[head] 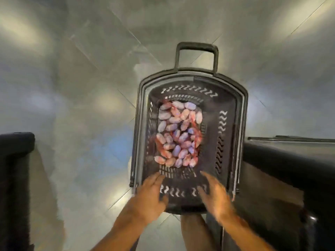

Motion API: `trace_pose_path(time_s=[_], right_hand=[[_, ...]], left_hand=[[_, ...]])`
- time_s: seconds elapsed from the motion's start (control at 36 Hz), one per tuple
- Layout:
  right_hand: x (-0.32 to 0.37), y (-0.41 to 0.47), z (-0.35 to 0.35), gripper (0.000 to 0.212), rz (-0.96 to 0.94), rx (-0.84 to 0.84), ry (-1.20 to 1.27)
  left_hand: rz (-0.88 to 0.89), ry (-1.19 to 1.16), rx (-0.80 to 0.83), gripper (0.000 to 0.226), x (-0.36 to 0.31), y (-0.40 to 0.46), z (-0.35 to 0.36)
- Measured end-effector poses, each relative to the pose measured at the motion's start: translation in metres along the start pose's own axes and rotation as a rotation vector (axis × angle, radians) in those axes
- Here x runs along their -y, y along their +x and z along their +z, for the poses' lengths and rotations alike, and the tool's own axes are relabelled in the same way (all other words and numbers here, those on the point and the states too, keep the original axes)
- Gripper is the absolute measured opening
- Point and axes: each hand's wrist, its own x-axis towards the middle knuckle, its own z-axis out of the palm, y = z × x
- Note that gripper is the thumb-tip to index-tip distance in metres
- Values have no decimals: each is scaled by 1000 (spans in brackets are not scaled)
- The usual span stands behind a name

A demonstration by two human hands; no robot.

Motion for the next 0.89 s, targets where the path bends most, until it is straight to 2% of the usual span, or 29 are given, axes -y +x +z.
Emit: trace_pose_path(time_s=[0.14,0.25,0.36,0.5,0.58,0.75,0.89], right_hand=[[-42,67,49,50,73,101,-12],[-69,116,88,44,181,131,83],[-86,165,120,30,353,82,308],[-95,213,144,19,384,-31,473],[-98,233,151,17,412,-64,548],[-105,245,152,26,482,-172,649],[-107,232,148,23,516,-213,725]], left_hand=[[-37,39,55,68,27,81,31],[-41,20,77,68,43,134,47],[-50,6,86,61,54,170,60],[-68,-63,61,44,61,198,75],[-105,-138,16,33,60,205,84],[-195,-254,21,31,61,208,89],[-281,-310,1,31,57,209,84]])
